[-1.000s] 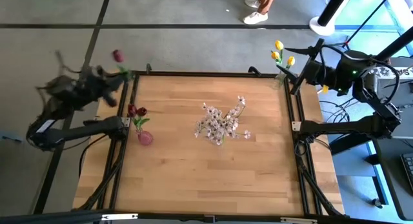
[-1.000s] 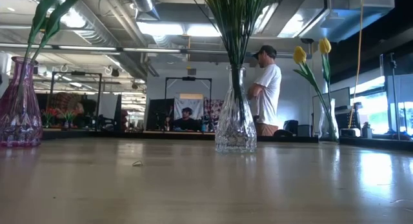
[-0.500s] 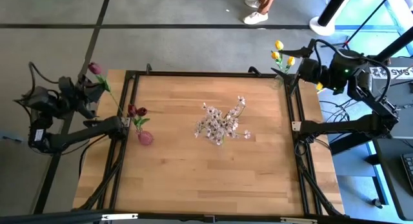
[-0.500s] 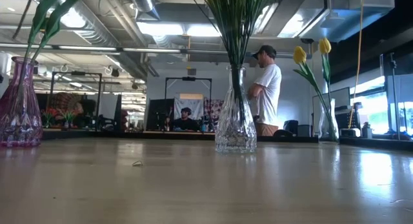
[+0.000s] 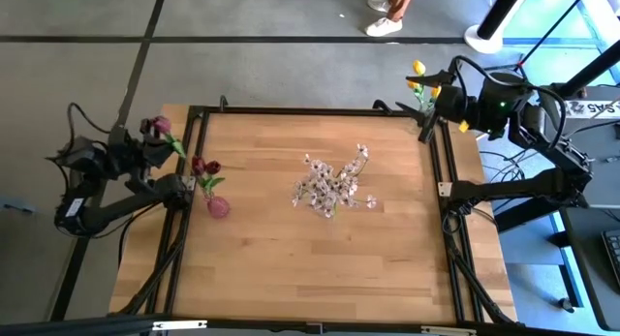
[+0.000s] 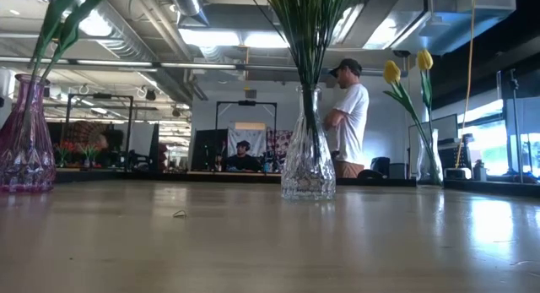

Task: Sort flowers into vase by color
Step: Put the red tulip into the violet vase

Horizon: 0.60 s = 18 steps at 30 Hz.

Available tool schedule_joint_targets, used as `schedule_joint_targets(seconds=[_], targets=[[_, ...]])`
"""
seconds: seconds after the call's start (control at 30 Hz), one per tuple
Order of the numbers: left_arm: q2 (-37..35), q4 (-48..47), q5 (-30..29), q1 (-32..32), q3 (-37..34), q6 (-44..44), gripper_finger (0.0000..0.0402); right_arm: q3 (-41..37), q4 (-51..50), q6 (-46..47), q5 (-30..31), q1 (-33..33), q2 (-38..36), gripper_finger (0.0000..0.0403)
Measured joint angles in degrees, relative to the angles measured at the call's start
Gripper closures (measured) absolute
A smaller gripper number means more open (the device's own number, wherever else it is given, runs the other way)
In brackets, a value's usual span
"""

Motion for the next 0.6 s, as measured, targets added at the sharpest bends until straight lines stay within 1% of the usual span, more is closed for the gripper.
schedule_joint_targets(seconds=[0.07,0.13,0.4,0.6], targets=[[0.1,-0.5,0.6,0.0,-0.9,1.2,0.0401,0.0,0.6,1.0,0.5,0.0,0.1,0.0126],[0.0,1.0,1.7,0.0,-1.7,2.6,0.0401,0.0,0.7,2.1,1.0,0.0,0.1,0.0126],[0.0,5.7,4.5,0.0,-5.7,2.9,0.0401,0.0,1.0,5.3,1.4,0.0,0.1,0.0126],[0.0,4.3,9.3,0.0,-6.6,0.9,0.0401,0.0,1.0,5.5,1.5,0.0,0.1,0.0126]])
